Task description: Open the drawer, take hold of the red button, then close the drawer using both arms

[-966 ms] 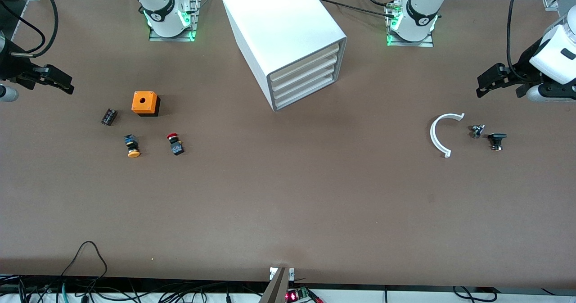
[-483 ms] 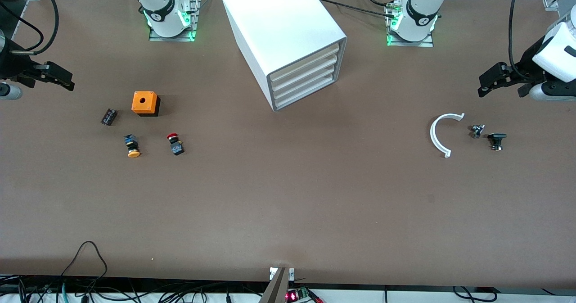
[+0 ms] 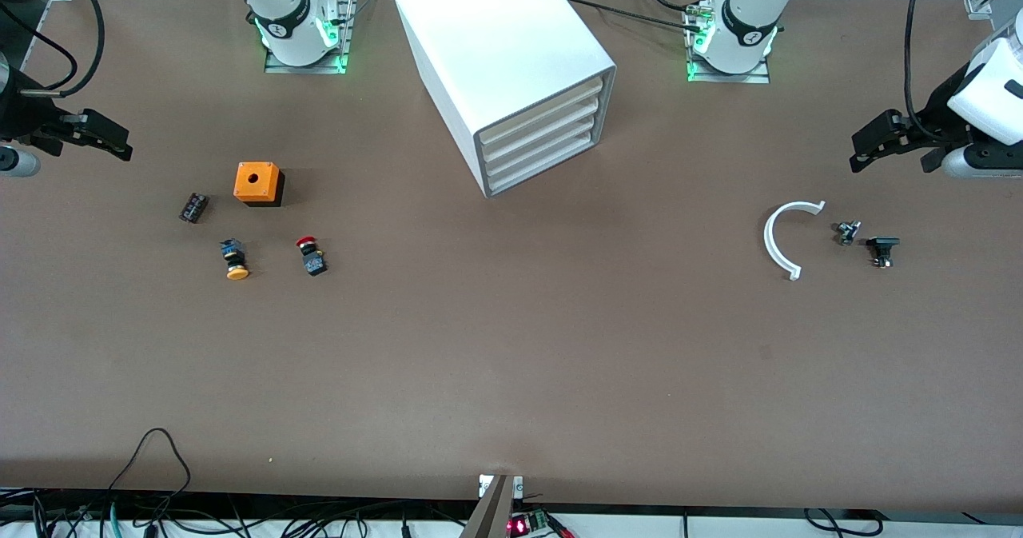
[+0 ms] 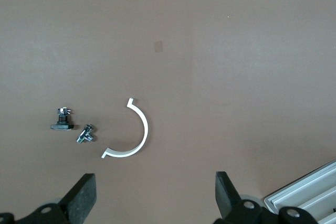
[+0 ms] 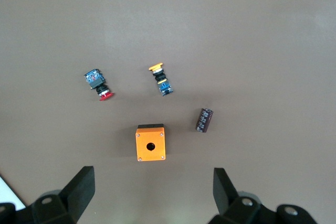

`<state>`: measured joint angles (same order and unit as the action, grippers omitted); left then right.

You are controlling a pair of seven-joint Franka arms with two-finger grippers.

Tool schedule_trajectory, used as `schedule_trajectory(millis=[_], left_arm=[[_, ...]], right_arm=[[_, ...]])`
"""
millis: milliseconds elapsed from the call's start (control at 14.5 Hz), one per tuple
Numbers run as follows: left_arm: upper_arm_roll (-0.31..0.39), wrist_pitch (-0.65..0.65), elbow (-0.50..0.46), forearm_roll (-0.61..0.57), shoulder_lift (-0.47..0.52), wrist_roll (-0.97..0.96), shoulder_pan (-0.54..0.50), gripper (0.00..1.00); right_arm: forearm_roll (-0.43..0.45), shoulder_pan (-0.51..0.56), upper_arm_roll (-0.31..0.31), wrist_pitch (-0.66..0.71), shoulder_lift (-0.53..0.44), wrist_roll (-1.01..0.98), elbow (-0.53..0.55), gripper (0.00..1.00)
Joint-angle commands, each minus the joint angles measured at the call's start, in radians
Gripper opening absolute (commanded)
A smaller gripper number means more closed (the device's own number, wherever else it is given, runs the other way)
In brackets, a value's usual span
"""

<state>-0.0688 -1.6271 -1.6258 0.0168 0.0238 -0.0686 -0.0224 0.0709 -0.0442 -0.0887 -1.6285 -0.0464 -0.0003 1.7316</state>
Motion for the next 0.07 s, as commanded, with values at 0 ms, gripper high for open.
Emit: schedule_trajectory(millis=[0], left_arm=[[-0.002,0.024,0.032,-0.028,-0.012,0.019,-0.005,1.0]], right_arm=[[-0.016,0.003,0.0,0.016,-0.007,-0.017,-0.006,1.0]])
